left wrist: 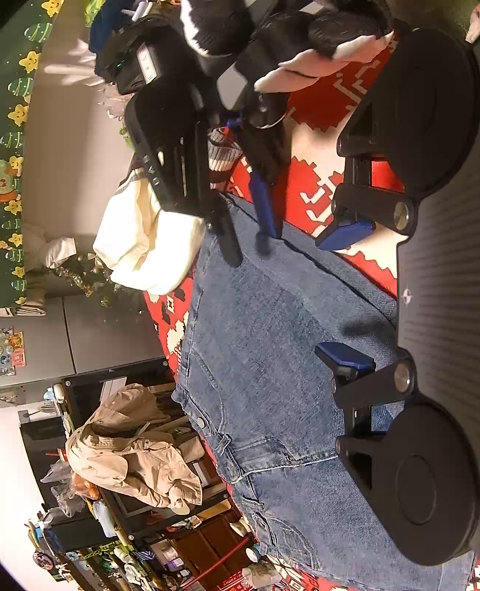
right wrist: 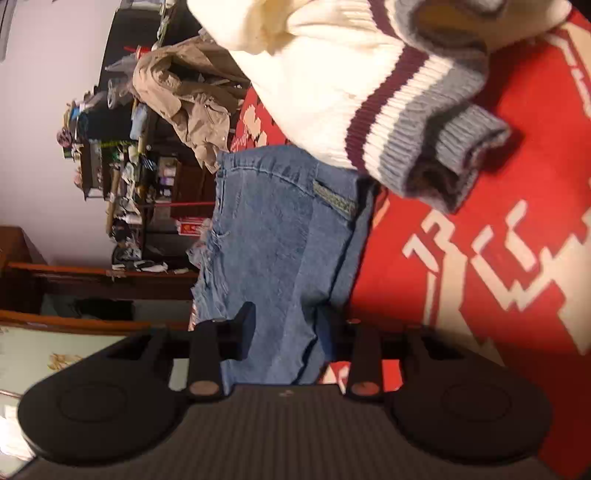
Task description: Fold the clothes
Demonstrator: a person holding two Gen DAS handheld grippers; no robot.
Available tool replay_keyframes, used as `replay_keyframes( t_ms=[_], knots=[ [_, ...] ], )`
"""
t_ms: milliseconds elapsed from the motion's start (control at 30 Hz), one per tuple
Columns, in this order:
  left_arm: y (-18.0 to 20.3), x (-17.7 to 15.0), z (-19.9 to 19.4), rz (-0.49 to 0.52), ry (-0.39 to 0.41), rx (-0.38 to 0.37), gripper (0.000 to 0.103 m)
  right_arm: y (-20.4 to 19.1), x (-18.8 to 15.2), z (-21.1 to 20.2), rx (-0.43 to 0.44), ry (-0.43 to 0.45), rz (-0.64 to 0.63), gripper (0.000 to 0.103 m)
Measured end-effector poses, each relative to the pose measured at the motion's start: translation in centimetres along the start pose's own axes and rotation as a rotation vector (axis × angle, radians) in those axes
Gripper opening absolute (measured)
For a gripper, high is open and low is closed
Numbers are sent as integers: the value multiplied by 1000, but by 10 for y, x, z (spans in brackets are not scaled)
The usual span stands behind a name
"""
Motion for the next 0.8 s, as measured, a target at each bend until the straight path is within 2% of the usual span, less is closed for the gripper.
replay_keyframes(
  t_ms=[167,233,333,367,467,567,633,767,800],
  knots=[
    [3,-3,6,53,-8,32,55,-13,1,7,23,17,-41,41],
    [6,-2,9,77,-10,41,51,-17,2,3,53,32,-48,40],
    [7,-3,17,96,-24,50,44,-17,6,6,140,14,17,40],
    [7,-4,19,95,-29,54,40,-16,7,10,114,8,19,40],
    [7,-4,22,92,-34,55,38,-13,10,20,63,7,9,40],
    [10,-1,21,94,-10,42,38,-15,13,29,47,17,3,25],
    [11,2,18,69,13,7,38,-19,15,35,35,23,-15,7],
    [12,4,18,94,15,30,38,-23,14,29,14,32,-37,2],
    [13,4,19,107,12,36,31,-23,13,26,10,34,-41,2]
  ],
)
Point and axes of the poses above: each gripper's, at about its wrist camera, not at the fingertips, and z roughly the way its jaws point, y to its right, x to its top, the point moved 7 cm from there along z, roughly the way its jaws point, and after that the axes turned 12 degrees about z, right-handed, at the moved point
